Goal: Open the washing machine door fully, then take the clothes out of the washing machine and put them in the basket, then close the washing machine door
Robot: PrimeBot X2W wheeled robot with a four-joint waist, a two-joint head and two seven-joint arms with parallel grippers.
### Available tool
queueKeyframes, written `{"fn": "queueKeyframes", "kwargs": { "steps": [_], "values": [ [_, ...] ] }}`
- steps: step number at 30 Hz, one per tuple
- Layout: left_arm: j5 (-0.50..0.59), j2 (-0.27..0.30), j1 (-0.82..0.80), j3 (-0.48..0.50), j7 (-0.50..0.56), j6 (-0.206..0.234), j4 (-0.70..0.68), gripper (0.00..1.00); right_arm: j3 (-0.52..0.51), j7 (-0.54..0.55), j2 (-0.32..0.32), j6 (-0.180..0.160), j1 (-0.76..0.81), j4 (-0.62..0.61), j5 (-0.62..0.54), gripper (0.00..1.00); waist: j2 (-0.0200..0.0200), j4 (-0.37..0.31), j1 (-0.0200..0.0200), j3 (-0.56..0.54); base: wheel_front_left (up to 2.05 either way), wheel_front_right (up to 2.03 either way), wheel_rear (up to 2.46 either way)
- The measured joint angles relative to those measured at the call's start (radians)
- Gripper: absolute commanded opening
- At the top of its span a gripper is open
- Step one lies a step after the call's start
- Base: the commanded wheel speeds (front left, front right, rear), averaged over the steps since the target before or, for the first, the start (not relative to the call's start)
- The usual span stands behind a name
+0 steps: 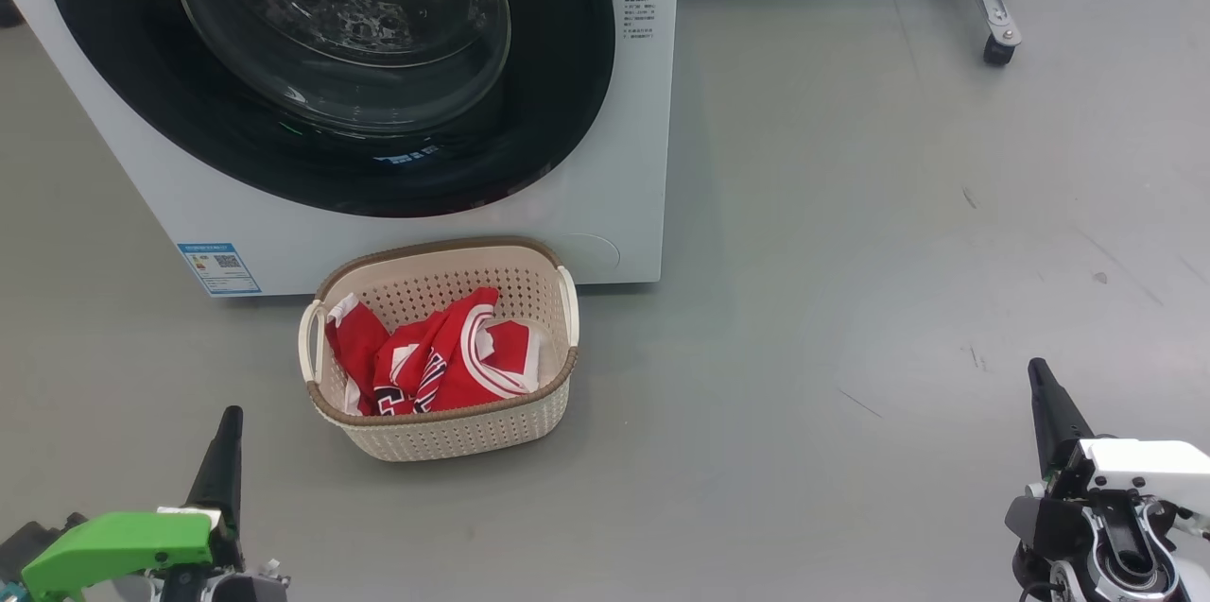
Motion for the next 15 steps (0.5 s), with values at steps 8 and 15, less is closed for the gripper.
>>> {"fn": "queueKeyframes", "kwargs": {
  "steps": [8,15],
  "values": [
    [0.0,0.0,0.0,0.001,0.0,0.0,0.0,0.0,-0.001,0.0,0.0,0.0,0.0,0.0,0.0,0.0,0.0,0.0,0.0,0.0,0.0,0.0,0.0],
    [0.0,0.0,0.0,0.002,0.0,0.0,0.001,0.0,-0.002,0.003,0.0,0.0,0.0,0.0,0.0,0.0,0.0,0.0,0.0,0.0,0.0,0.0,0.0]
  ]
}}
